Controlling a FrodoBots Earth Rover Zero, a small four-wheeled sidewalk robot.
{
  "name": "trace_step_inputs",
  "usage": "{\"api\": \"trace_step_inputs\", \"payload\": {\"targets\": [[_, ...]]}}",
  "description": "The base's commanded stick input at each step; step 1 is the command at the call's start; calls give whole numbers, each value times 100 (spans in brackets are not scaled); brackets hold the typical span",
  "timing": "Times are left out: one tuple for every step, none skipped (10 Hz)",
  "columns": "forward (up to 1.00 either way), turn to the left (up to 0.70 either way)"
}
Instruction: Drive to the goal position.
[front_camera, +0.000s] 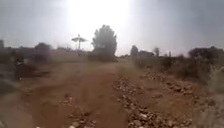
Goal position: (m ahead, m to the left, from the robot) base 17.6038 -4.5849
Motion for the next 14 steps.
{"api": "trace_step_inputs", "payload": {"targets": [[45, 27], [45, 27], [45, 27], [45, 27], [45, 27], [45, 27], [45, 27], [45, 27], [45, 0], [45, 0], [70, 0], [70, 0], [70, 0], [70, 0]]}}
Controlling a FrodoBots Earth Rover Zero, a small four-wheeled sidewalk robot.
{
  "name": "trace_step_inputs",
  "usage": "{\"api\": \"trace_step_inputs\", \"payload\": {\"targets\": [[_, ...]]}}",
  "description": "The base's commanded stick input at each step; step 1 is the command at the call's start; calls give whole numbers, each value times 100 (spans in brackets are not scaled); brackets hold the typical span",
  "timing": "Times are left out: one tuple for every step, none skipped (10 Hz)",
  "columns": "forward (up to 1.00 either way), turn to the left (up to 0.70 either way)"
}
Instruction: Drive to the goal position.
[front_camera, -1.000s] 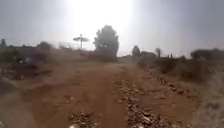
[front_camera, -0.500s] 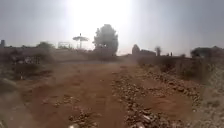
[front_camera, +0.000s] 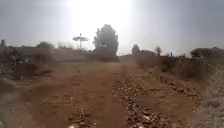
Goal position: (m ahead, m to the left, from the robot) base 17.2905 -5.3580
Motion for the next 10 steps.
{"api": "trace_step_inputs", "payload": {"targets": [[70, 0], [70, 0], [70, 0], [70, 0], [70, 0], [70, 0], [70, 0], [70, 0], [70, 0], [70, 0]]}}
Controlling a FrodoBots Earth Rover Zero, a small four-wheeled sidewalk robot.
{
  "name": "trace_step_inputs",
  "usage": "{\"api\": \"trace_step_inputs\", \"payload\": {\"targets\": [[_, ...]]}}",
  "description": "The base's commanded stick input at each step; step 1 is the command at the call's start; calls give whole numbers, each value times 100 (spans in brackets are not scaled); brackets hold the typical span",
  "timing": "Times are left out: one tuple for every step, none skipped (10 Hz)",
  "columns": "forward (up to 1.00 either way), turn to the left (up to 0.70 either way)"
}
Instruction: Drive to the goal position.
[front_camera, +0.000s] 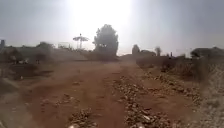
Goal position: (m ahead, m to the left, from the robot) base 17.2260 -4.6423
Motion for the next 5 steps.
{"api": "trace_step_inputs", "payload": {"targets": [[70, 0], [70, 0], [70, 0], [66, 0], [39, 0]]}}
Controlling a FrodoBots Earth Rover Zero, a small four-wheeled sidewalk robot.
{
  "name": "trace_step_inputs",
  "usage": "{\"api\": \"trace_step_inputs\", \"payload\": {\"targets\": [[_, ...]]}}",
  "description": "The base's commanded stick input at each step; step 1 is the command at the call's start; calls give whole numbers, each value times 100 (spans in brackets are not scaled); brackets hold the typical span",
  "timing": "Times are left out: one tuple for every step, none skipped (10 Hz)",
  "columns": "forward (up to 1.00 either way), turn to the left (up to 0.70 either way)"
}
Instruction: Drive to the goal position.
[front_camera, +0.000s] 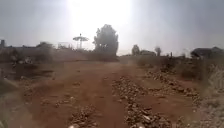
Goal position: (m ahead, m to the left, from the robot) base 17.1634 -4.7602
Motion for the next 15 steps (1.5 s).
{"api": "trace_step_inputs", "payload": {"targets": [[12, 0], [0, 0], [0, 0], [0, 0], [0, 0], [0, 0], [0, 0], [0, 0], [0, 0], [0, 0], [14, 0], [33, 0], [70, 0], [70, 0], [70, 0]]}}
